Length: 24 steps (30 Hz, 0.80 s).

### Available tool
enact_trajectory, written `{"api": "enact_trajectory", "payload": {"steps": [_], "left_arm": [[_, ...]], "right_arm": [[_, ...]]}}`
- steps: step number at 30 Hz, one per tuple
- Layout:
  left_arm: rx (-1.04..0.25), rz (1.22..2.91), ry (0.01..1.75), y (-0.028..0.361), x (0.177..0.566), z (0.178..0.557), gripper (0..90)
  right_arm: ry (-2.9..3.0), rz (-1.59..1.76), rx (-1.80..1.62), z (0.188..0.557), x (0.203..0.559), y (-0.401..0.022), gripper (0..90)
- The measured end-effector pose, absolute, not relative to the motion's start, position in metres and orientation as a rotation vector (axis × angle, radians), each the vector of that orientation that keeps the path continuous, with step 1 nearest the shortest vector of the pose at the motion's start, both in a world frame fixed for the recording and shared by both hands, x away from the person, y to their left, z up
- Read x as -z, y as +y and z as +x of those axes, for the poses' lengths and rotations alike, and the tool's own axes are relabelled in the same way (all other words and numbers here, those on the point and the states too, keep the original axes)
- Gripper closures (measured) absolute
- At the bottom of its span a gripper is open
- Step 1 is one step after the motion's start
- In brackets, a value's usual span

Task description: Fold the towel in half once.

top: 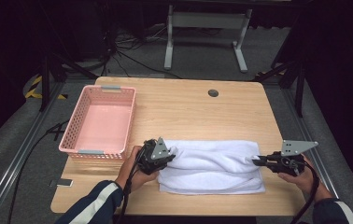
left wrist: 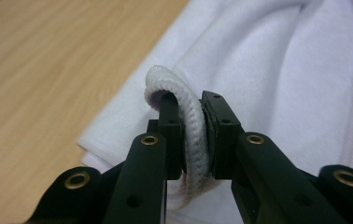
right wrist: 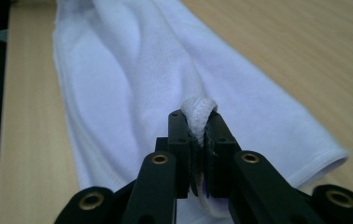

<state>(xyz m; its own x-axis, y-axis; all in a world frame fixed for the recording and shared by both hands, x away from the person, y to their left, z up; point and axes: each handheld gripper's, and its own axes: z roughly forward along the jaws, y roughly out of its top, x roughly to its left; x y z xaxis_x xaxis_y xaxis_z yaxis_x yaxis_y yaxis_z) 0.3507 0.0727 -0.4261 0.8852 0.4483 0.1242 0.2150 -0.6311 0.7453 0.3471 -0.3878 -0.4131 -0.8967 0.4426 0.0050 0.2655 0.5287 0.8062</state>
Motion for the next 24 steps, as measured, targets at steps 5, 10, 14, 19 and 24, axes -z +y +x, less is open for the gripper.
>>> {"api": "enact_trajectory", "payload": {"steps": [5, 10, 14, 19, 24], "left_arm": [[-0.372, 2.338, 0.447, 0.079, 0.441, 0.340, 78.3], [-0.349, 2.355, 0.494, 0.090, 0.444, 0.337, 73.2], [-0.309, 2.256, 0.573, 0.098, 0.433, 0.335, 56.7], [-0.280, 2.234, 0.575, 0.083, 0.418, 0.348, 40.3], [-0.305, 2.287, 0.570, 0.058, 0.418, 0.371, 35.1]], "right_arm": [[2.649, 0.552, -1.243, 0.333, 0.424, -0.398, 83.7], [2.696, 0.574, -1.182, 0.324, 0.435, -0.404, 77.3], [2.602, 0.667, -1.170, 0.321, 0.425, -0.410, 63.5], [2.461, 0.734, -1.251, 0.327, 0.395, -0.394, 55.6], [2.552, 0.739, -1.095, 0.352, 0.396, -0.358, 51.5]]}}
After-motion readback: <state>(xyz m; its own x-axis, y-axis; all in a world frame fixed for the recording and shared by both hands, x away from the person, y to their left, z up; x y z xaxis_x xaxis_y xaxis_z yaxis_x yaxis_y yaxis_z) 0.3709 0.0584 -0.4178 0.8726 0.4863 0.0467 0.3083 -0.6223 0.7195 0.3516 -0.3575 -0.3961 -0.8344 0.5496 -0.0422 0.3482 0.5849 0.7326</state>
